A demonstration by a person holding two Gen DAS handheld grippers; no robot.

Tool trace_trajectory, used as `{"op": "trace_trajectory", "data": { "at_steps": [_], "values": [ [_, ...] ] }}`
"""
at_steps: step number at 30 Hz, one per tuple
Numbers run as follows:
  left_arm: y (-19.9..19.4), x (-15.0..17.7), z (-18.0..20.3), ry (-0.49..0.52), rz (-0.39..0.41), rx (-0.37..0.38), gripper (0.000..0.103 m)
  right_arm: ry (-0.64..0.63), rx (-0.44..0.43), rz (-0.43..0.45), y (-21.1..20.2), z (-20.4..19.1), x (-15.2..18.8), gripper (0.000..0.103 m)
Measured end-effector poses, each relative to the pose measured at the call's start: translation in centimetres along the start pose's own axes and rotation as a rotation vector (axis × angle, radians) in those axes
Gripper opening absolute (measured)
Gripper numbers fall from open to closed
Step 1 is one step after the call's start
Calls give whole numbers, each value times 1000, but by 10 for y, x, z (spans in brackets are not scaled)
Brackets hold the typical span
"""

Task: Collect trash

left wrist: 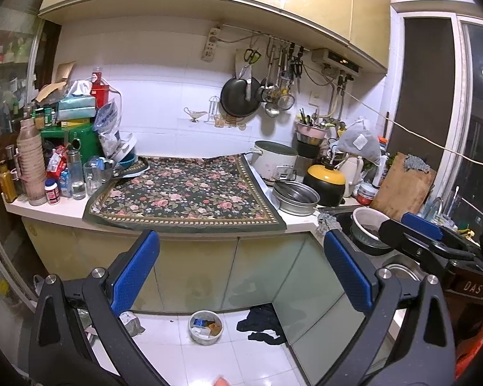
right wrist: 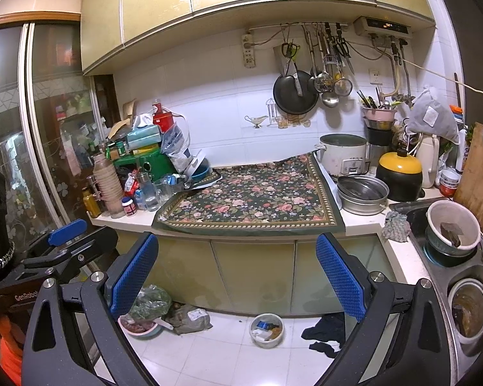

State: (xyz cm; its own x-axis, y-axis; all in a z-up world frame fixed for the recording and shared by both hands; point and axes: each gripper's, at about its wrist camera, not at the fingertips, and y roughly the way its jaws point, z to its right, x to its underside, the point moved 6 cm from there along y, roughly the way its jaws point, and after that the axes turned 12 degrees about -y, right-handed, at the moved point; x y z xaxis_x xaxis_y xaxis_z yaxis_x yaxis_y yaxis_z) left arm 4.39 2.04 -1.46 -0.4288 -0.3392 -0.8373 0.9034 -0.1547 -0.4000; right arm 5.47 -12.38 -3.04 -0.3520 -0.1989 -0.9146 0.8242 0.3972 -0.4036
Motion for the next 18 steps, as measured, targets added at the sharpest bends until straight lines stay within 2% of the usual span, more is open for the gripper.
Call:
{"op": "trace_trajectory", "data": {
  "at_steps": [18],
  "values": [
    [10, 0, 0, 12, -12, -11, 102, 13, 0, -6, -1, 6, 4, 98]
  ]
}}
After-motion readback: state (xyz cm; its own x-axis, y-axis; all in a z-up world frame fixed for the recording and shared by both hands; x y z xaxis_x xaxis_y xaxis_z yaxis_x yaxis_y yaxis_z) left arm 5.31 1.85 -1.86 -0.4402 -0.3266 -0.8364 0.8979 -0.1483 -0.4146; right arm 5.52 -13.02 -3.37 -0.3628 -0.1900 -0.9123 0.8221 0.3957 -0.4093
